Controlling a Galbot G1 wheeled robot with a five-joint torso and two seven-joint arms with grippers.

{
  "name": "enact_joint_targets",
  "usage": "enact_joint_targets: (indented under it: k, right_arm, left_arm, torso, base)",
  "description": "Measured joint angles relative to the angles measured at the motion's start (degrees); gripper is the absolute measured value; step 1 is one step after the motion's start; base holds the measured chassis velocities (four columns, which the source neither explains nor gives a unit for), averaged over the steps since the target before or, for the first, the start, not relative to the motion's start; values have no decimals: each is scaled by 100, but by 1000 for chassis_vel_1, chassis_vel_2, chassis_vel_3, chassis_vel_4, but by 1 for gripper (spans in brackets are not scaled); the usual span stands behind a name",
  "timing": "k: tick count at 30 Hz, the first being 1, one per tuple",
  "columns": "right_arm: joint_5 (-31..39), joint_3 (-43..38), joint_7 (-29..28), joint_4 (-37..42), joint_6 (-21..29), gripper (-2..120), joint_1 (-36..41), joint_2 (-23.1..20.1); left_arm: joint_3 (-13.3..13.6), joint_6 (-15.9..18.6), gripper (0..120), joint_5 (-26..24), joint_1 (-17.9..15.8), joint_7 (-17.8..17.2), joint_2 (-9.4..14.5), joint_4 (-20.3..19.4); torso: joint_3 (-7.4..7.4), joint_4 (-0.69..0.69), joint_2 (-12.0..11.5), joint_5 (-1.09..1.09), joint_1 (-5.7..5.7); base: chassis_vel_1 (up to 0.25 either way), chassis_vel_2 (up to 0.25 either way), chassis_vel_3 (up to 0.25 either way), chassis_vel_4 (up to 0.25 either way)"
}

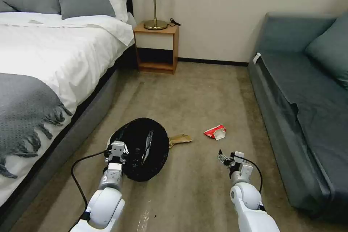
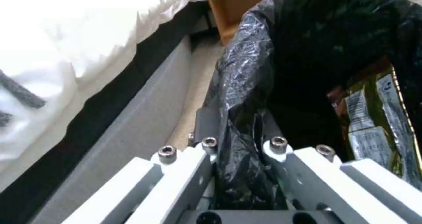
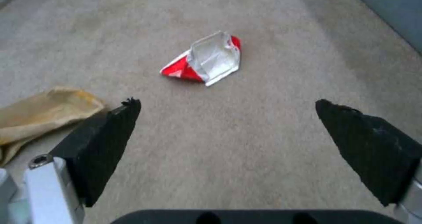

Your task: Pick up the trash bin, then pick up the garbage on the floor and place it into the trash bin.

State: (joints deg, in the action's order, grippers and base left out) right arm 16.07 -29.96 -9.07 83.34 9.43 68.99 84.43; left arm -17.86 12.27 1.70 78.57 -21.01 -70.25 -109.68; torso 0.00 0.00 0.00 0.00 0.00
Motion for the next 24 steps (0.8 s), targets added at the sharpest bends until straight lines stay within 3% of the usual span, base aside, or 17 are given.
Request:
enact_joint_targets:
  k: [24]
  right_arm:
    - [29, -51, 98, -150, -116, 100, 10, -28]
  left_arm:
    - [48, -38, 4, 45, 6, 7, -65, 116]
  torso:
    - [0, 0, 0, 0, 0]
  base:
    - [-84, 80, 79, -82]
